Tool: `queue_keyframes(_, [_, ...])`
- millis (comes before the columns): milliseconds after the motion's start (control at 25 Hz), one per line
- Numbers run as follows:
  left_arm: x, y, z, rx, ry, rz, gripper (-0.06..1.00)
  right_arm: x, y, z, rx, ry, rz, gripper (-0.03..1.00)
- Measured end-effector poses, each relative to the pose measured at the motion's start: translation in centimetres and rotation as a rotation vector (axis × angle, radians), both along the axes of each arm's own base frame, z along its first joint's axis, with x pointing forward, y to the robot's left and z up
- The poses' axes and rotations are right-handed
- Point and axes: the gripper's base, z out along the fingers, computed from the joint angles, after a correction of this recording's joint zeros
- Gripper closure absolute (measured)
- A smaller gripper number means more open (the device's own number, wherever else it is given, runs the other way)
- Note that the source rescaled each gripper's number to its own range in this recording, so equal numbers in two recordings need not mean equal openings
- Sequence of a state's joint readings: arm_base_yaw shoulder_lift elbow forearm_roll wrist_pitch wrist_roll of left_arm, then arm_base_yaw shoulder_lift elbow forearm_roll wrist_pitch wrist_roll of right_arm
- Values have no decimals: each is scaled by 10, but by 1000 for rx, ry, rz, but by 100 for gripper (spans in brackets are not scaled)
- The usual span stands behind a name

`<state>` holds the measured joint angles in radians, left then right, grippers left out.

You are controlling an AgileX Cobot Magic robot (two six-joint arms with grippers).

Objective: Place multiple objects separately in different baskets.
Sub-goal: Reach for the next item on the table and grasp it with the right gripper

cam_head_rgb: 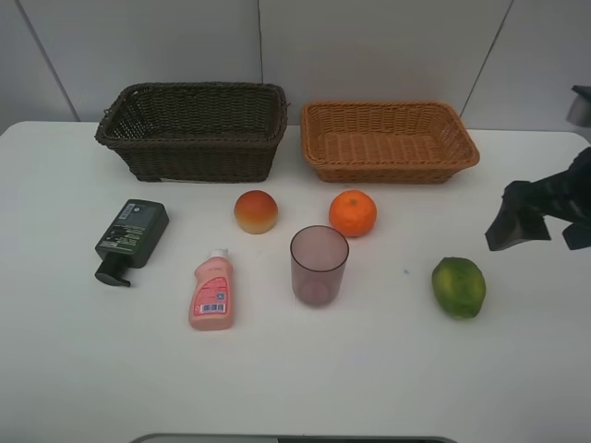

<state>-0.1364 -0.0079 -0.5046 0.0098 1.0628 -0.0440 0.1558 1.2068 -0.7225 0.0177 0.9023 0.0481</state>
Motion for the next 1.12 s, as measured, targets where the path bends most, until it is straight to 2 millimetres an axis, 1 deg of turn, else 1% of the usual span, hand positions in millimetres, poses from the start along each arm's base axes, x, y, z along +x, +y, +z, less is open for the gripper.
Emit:
queue_keyframes(160, [0, 0, 0, 0, 0, 0, 10, 18, 3, -18, -3, 12, 1, 2])
queue_keyframes(320, [0, 0, 0, 0, 0, 0, 10, 29, 7, -31, -5, 19, 12, 2])
queue_keyframes(520, [0, 0, 0, 0, 0, 0, 10, 36, 17, -50, -15, 71, 48, 2])
queue_keyframes(840, [0, 0, 0, 0, -1, 0, 10, 44, 27, -82, -13, 168, 54, 2])
queue_keyframes(1120, [0, 0, 0, 0, -1, 0, 10, 49, 30, -104, -23, 211, 59, 2])
